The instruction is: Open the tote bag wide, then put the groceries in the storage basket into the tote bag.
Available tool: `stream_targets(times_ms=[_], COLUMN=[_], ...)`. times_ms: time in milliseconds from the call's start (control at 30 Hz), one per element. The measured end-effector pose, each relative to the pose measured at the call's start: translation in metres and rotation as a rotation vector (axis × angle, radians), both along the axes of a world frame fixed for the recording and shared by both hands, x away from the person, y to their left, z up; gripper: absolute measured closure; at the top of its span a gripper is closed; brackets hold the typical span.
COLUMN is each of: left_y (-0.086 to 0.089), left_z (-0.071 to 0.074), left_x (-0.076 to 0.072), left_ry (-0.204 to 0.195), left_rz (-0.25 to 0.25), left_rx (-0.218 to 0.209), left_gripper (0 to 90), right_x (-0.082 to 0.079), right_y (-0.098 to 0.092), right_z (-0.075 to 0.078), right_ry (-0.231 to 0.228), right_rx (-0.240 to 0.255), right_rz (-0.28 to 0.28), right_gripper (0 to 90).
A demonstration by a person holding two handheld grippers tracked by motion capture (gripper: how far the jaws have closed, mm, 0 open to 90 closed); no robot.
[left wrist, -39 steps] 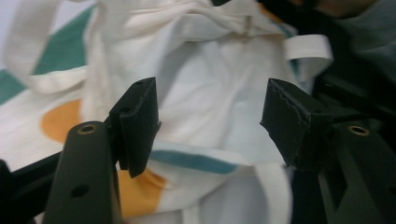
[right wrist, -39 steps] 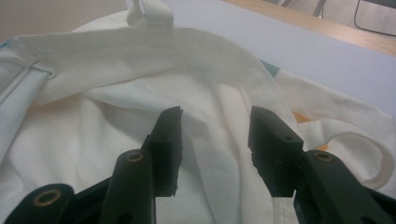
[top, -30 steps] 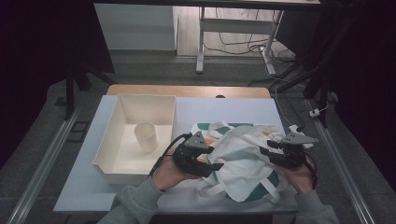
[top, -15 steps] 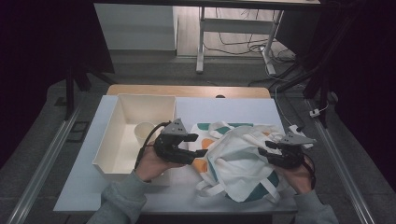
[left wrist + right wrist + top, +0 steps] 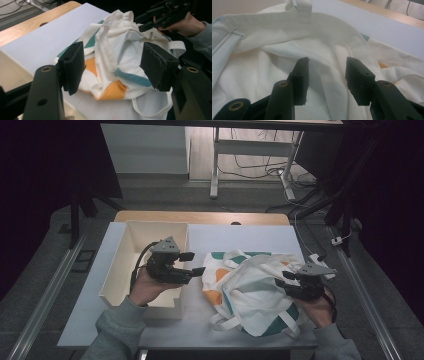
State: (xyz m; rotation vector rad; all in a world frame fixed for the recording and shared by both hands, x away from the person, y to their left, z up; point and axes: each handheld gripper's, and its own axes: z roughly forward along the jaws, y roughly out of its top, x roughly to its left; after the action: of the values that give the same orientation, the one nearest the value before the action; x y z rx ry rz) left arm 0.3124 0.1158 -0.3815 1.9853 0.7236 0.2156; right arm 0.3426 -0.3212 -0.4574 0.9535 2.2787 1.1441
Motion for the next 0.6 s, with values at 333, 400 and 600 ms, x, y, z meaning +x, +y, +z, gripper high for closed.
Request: stream_targets(times_ms=[333, 400, 600], left_y=[0.019, 0.023, 0.034], left_z=[0.001, 0.000, -0.005], left_x=[0.009, 0.011, 0.019], left_ry=[0.000, -0.003, 0.012], left_rz=[0.078, 0.106, 0.155], left_rx=[0.017, 0.032, 0.044], left_gripper=[33.1, 31.9, 30.5], right_x=[-0.002, -0.002, -0.003], right_y=[-0.001, -0.002, -0.003], right_z=[-0.002, -0.002, -0.002], right_ry=[0.005, 0.005, 0.004], right_rx=[-0.002, -0.003, -0.006], right_rz=[-0.001, -0.003, -0.006], right_gripper=[53.7, 53.5, 53.5])
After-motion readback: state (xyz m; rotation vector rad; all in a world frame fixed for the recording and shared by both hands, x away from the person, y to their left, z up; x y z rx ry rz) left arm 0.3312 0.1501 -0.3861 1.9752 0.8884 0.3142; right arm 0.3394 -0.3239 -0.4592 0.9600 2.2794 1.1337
